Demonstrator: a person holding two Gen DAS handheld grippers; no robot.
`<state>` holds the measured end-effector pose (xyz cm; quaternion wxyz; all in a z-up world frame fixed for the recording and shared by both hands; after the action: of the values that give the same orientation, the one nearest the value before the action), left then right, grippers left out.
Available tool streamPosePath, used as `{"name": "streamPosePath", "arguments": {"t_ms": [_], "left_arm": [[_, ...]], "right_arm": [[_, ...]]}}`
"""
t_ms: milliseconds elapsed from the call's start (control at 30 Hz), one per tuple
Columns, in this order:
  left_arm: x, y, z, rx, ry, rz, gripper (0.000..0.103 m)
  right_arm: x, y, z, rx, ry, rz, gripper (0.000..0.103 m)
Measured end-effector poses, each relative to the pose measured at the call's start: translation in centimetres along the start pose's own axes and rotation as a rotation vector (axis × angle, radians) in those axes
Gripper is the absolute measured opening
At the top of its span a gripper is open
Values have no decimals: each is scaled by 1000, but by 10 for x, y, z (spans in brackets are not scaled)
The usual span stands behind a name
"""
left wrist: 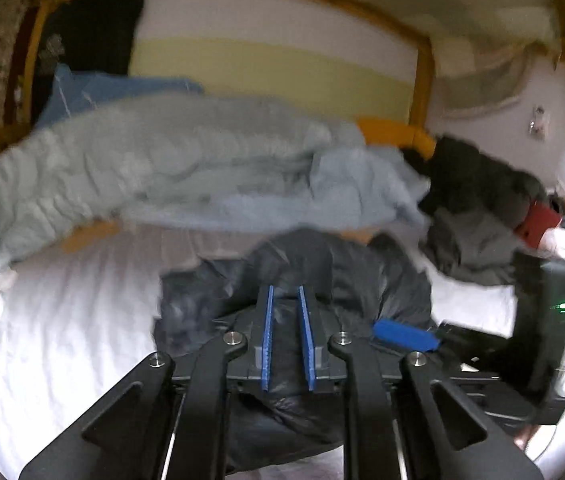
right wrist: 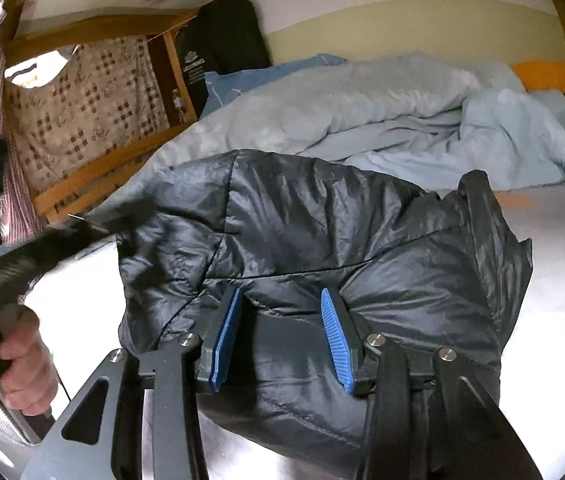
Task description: Fold large clothes
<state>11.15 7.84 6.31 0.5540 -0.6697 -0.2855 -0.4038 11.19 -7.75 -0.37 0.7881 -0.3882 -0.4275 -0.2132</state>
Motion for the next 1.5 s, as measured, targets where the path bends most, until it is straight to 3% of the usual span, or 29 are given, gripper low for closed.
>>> {"name": "streamPosePath", "arguments": {"t_ms": [100,267,367,500,567,833,1133,1333,1400,1433,1500], "left_arm": [[-16,40,1,101,37,98,5],[-37,72,13,86,0,207,5],[-49,76,8,130,68,200,5],[-53,85,7,145,55,212,5],[-54,86,6,161,69,213,5],[-53,88,2,184,86,215,5],[-53,88,2,189,91,211,5],[-52,88,0,202,112,208,5],[-52,88,-1,205,116,207,5],[-51,87,-2,207,118,205,5],[-49,83,-7,273,166,196,5]], "right_arm": [[0,-4,1,-3,-13,-1,44],[3,-36,-11,-122,-26,-52,45],[2,-55,-31,-186,34,-76,51],[-6,-69,-57,-201,112,-65,55],[-8,-71,-65,-216,127,-69,63],[-9,-72,-76,-188,237,-101,86],[-18,-46,-69,-79,324,-29,90],[-43,-9,-100,145,736,78,91],[-46,1,-103,134,738,107,89],[-45,1,-102,115,701,94,75],[-42,-1,-96,86,633,96,64]]}}
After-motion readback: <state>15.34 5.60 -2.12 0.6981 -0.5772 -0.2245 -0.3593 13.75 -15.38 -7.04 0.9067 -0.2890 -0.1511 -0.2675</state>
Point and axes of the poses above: each gripper's, at about its wrist camera, not at the fingertips, and y roughly the way its jaws point, z to its left, x to its top, the point moved 3 cm from there along y, roughly the way its jaws point, and after that the axes turned 12 degrees about x, right-handed, at the moved point
